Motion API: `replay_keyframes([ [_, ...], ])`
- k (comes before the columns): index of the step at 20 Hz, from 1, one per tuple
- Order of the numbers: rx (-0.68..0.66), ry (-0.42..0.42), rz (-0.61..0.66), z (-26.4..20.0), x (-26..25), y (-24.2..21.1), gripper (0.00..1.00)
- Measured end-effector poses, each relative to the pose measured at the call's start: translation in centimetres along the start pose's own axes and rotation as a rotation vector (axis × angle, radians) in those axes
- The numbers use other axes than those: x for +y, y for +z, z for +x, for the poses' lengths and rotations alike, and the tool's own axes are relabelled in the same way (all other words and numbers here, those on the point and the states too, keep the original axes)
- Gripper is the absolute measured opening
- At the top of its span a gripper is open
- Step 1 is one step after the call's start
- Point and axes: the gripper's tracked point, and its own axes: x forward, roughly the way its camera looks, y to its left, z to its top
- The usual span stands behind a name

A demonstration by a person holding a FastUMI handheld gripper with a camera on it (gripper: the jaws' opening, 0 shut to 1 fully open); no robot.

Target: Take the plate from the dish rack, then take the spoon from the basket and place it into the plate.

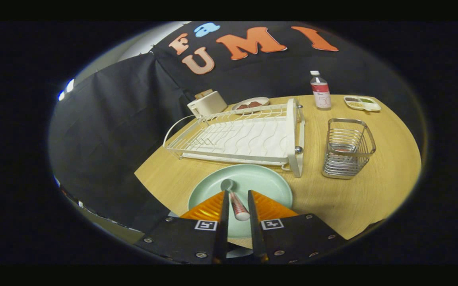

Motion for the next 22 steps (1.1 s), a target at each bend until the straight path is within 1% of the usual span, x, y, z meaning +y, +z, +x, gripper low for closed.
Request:
replay_keyframes([
  [1, -0.003, -0.001, 0.022, -0.2, -0.1, 0.0, 0.31],
  [3, -0.023, -0.015, 0.047, -0.6, -0.4, 0.5, 0.34],
  [5, -0.06, -0.044, 0.044, -1.6, -0.9, 1.8, 0.36],
  [6, -0.093, -0.058, 0.036, -2.1, -1.1, 3.1, 0.38],
  [7, -0.125, -0.074, 0.026, -2.7, -1.2, 4.3, 0.42],
  [10, -0.213, -0.134, -0.024, -4.8, -1.7, 8.5, 0.51],
  [11, -0.247, -0.166, -0.051, -5.7, -1.9, 10.2, 0.55],
  [13, -0.336, -0.207, -0.105, -8.0, -1.6, 14.1, 0.6],
  [17, -0.494, -0.235, -0.166, -11.7, 0.1, 21.1, 0.67],
  [20, -0.588, -0.3, -0.237, -14.3, 0.3, 25.3, 0.76],
  [22, -0.635, -0.326, -0.263, -15.5, 0.6, 27.4, 0.79],
])
